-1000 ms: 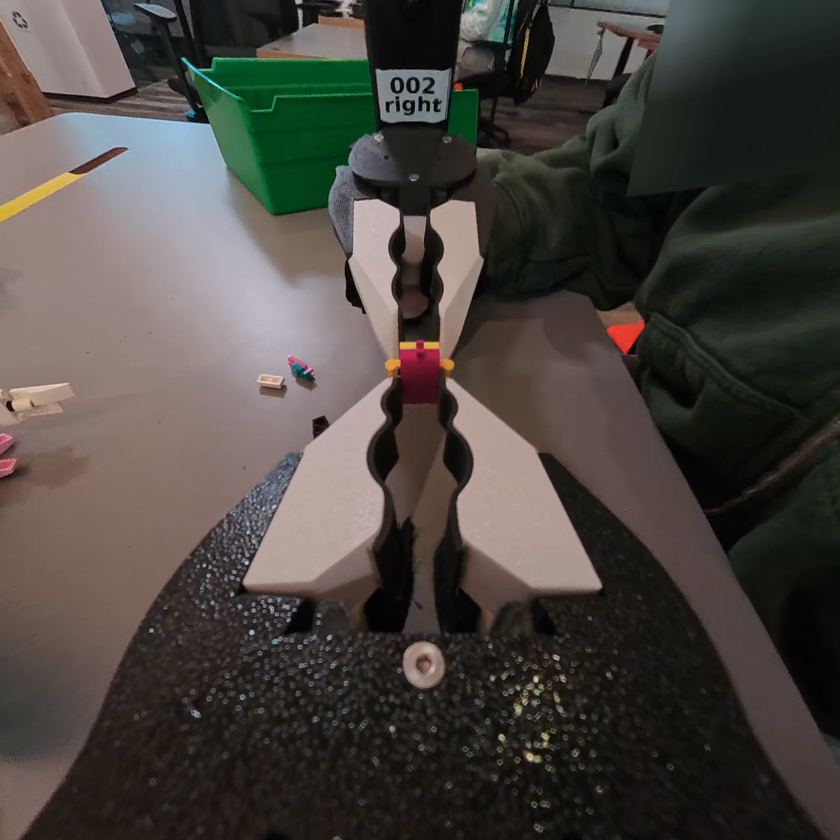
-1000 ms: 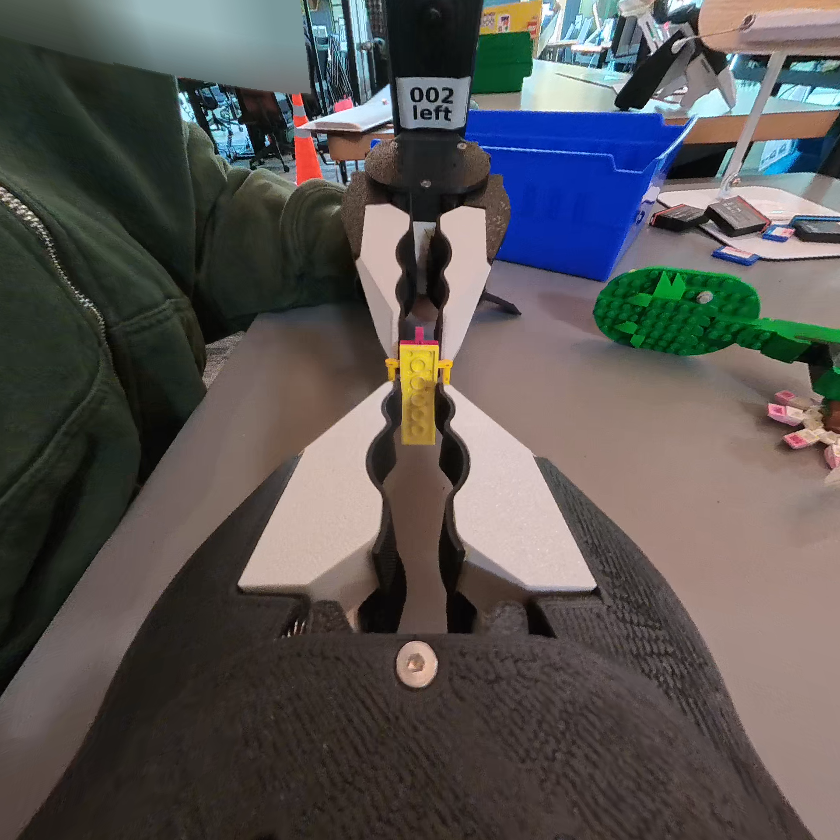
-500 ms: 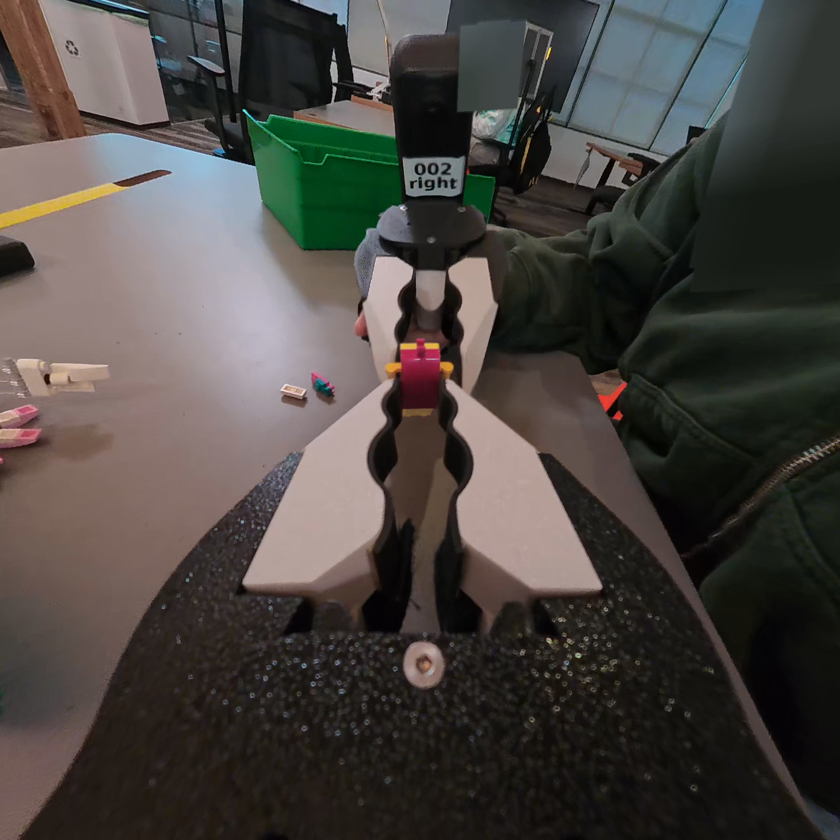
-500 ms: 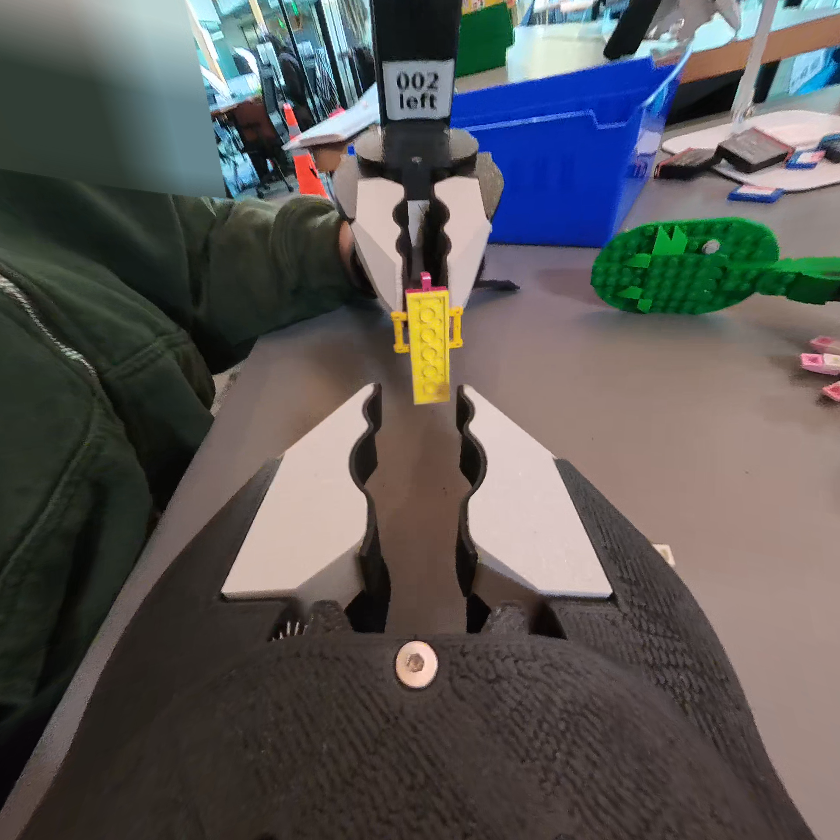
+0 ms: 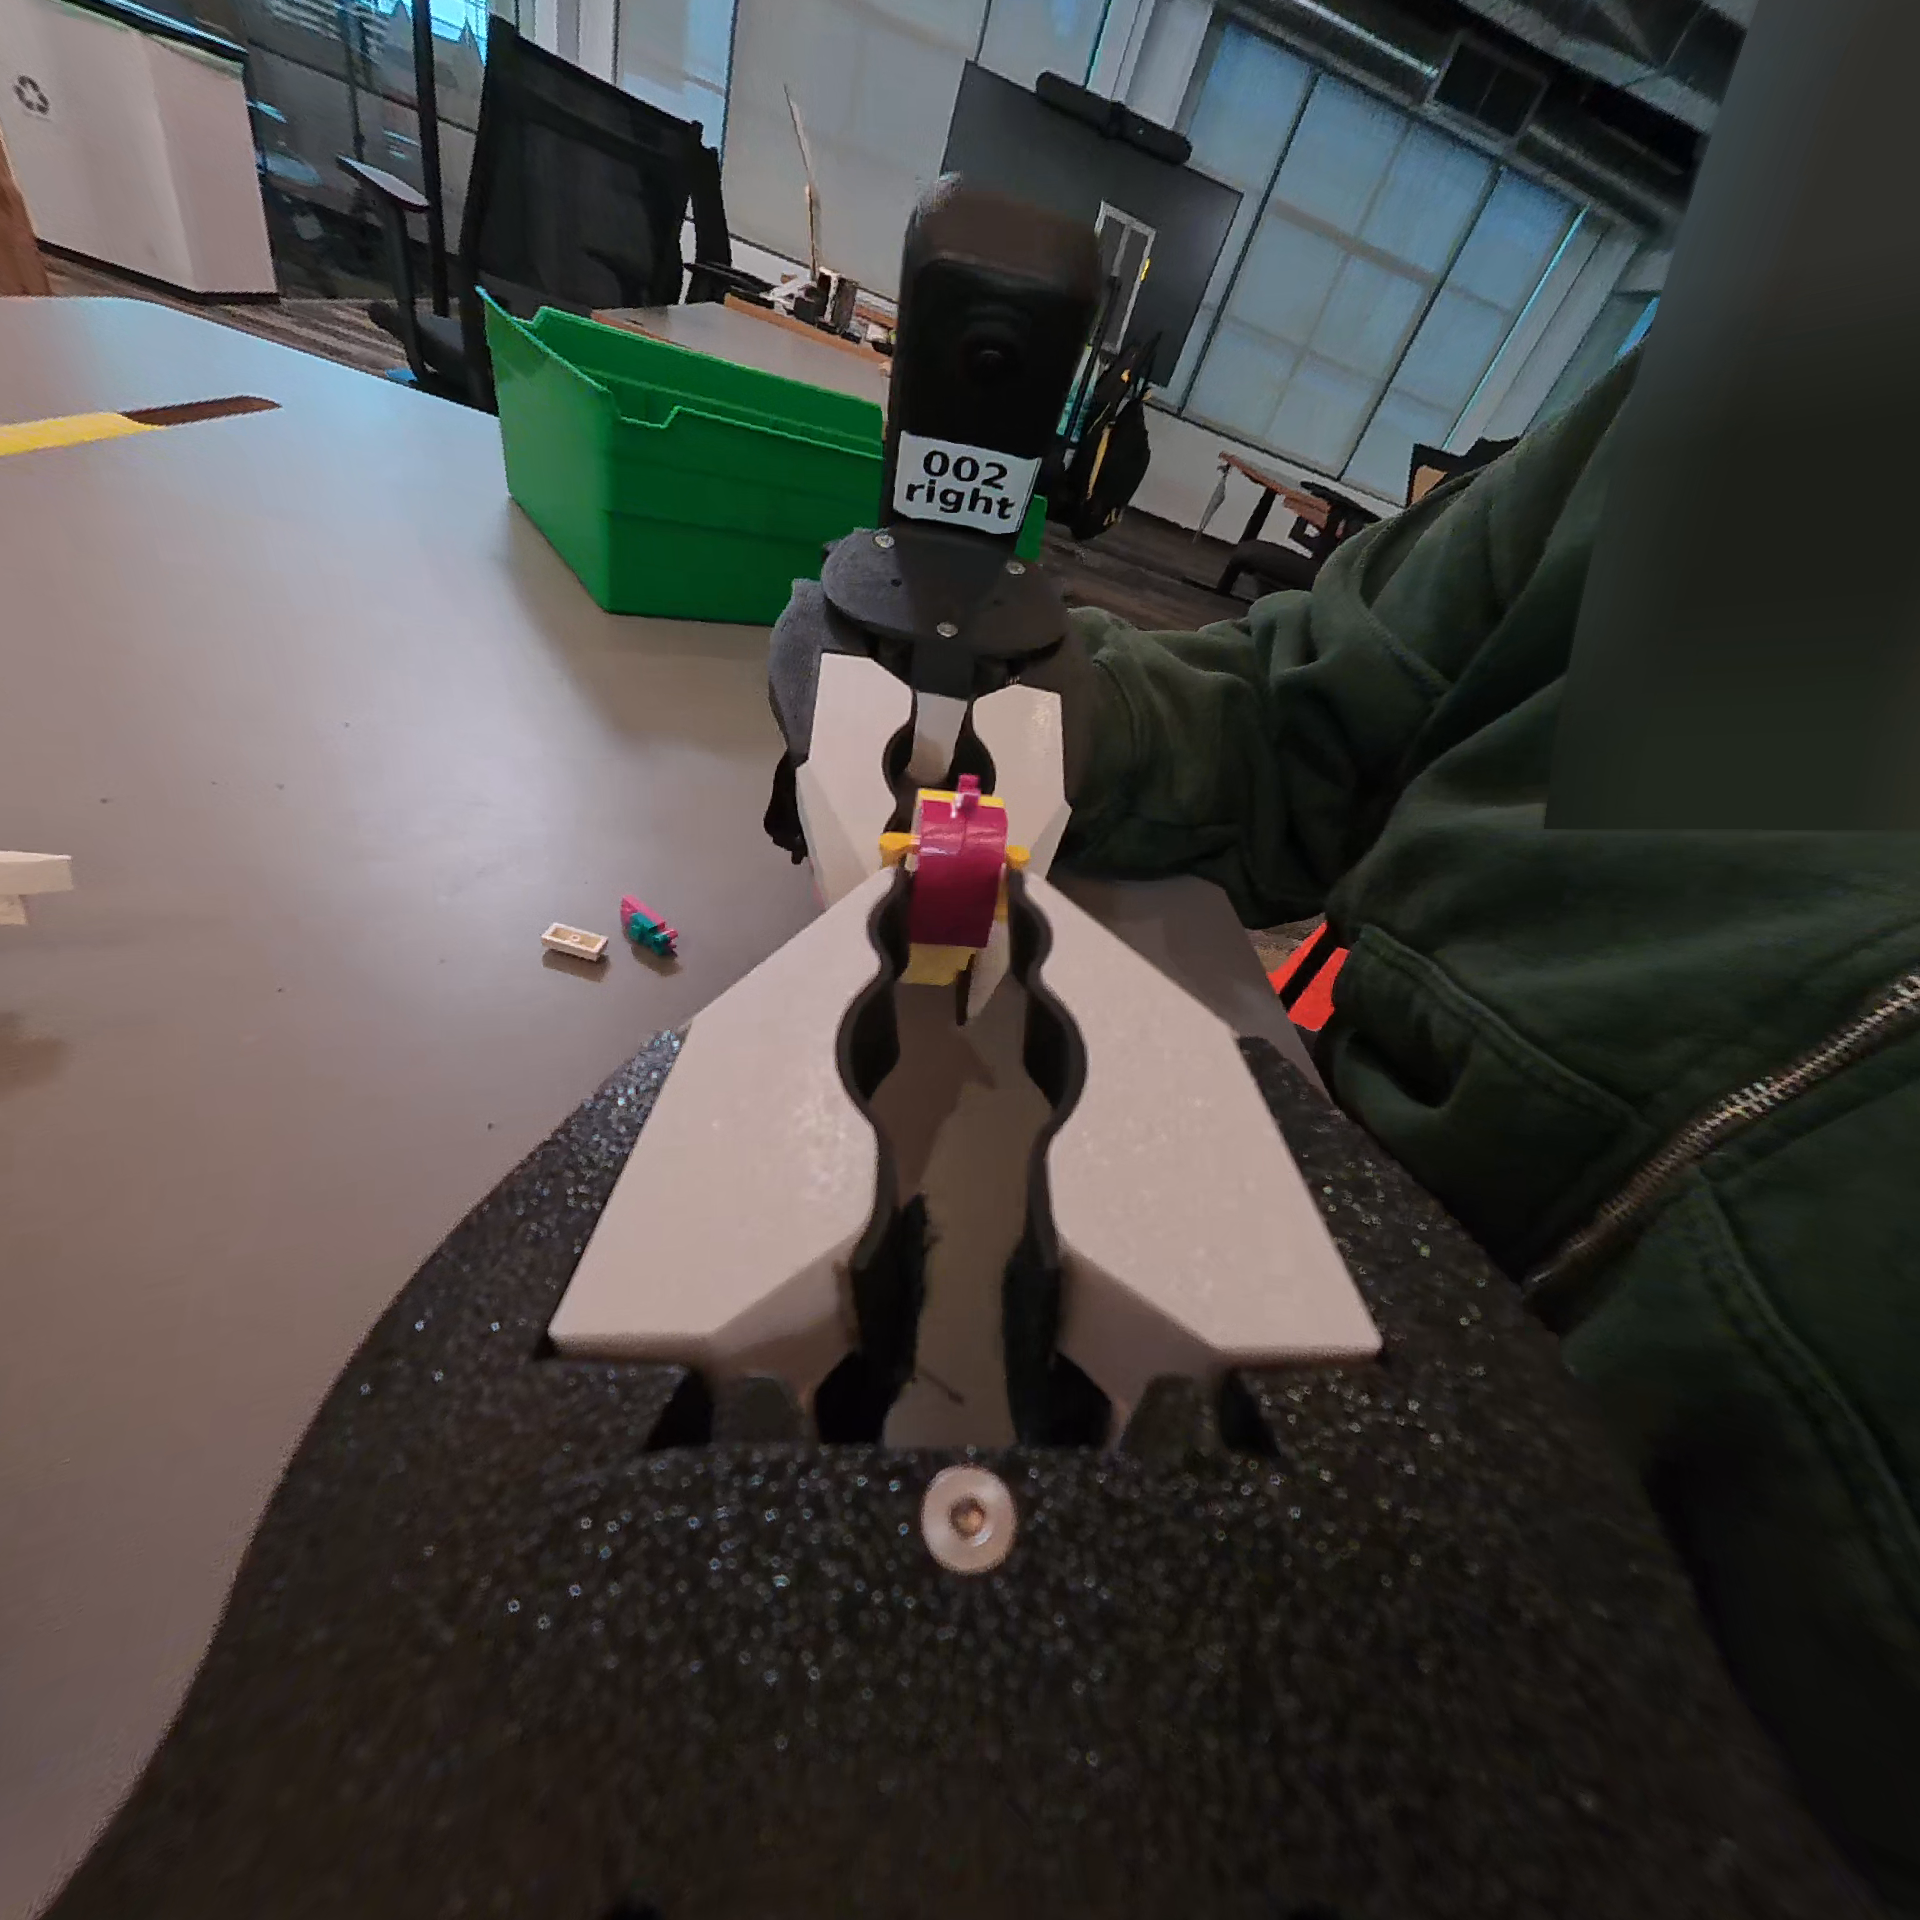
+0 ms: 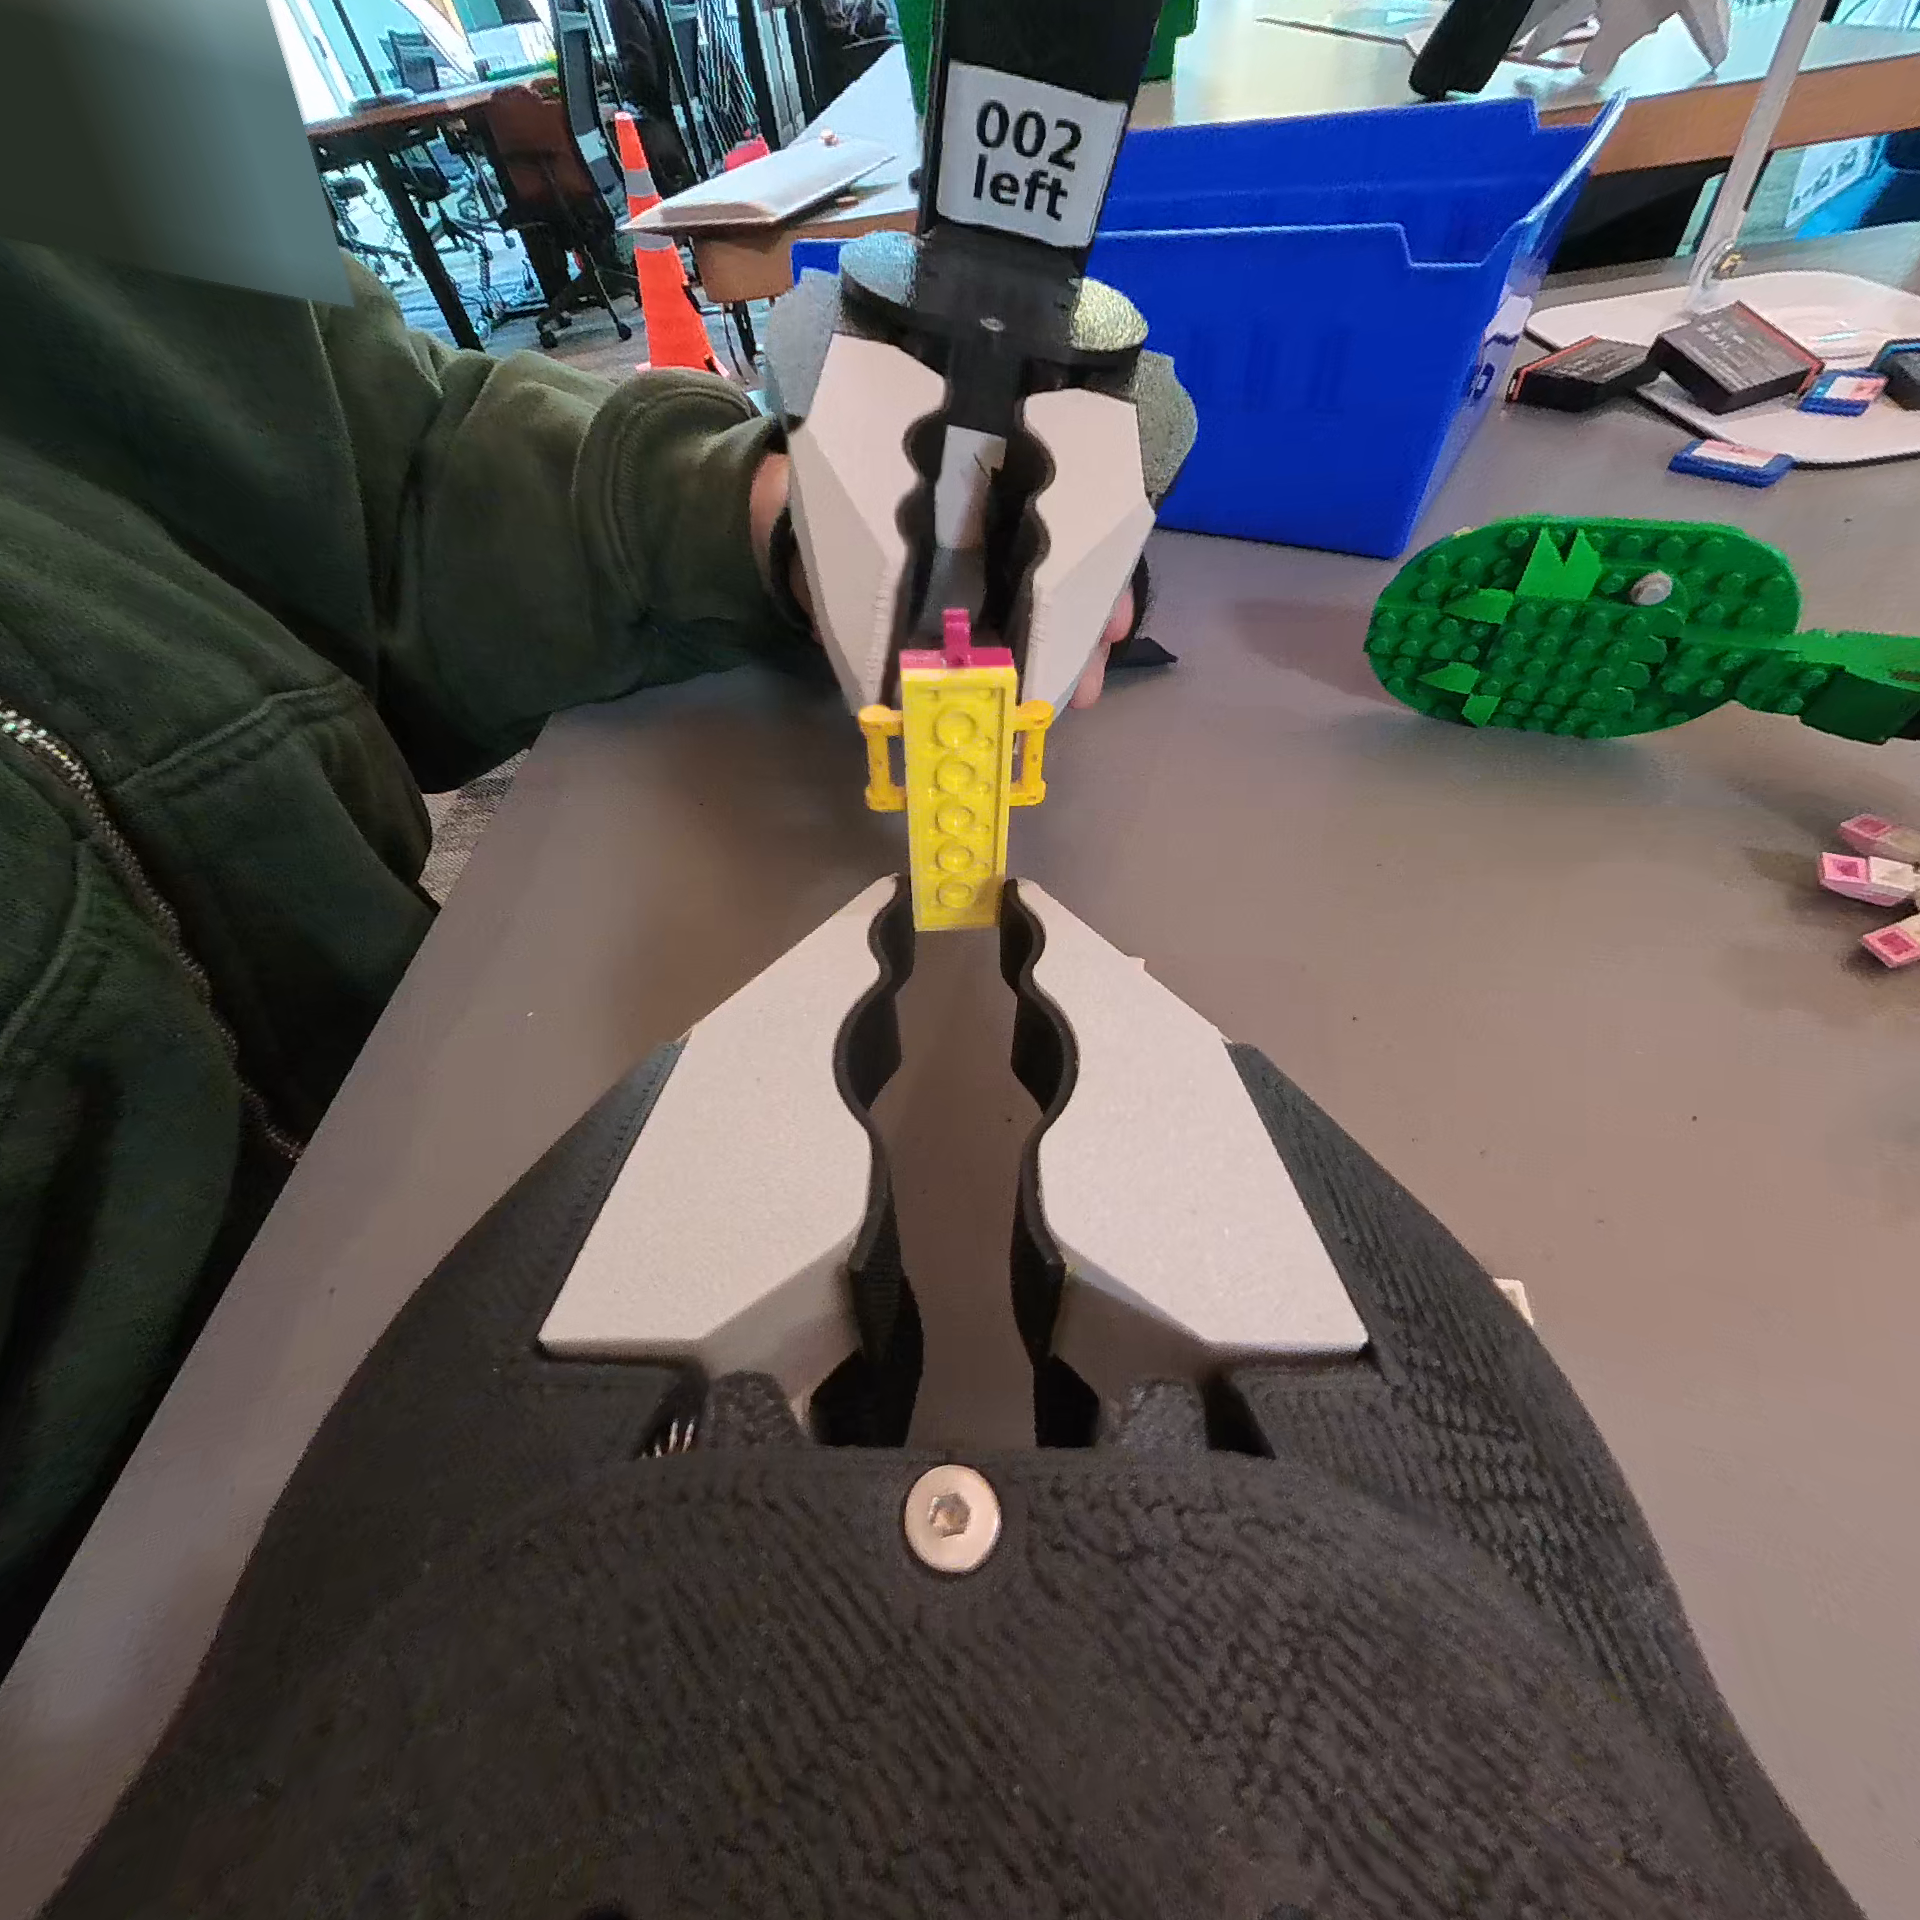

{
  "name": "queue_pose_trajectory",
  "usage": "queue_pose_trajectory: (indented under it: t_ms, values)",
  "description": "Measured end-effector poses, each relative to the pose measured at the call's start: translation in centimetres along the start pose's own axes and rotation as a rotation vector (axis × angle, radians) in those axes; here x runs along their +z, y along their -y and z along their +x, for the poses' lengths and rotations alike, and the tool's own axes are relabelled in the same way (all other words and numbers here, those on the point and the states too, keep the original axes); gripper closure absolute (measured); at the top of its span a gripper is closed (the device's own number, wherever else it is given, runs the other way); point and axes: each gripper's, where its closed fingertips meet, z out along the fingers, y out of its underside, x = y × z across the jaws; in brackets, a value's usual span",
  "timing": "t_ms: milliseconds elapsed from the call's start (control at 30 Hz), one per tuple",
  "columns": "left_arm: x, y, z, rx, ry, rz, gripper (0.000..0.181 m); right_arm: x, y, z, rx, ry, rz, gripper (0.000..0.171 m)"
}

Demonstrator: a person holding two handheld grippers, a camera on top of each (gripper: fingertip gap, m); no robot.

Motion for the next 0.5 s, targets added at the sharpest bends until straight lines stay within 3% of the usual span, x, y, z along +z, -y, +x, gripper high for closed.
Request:
queue_pose_trajectory:
  t_ms: [500]
  values:
    - [0.0,-0.7,-0.8,0.104,0.090,-0.067,0.168,-0.2,-0.7,0.9,-0.034,-0.050,-0.041,0.156]
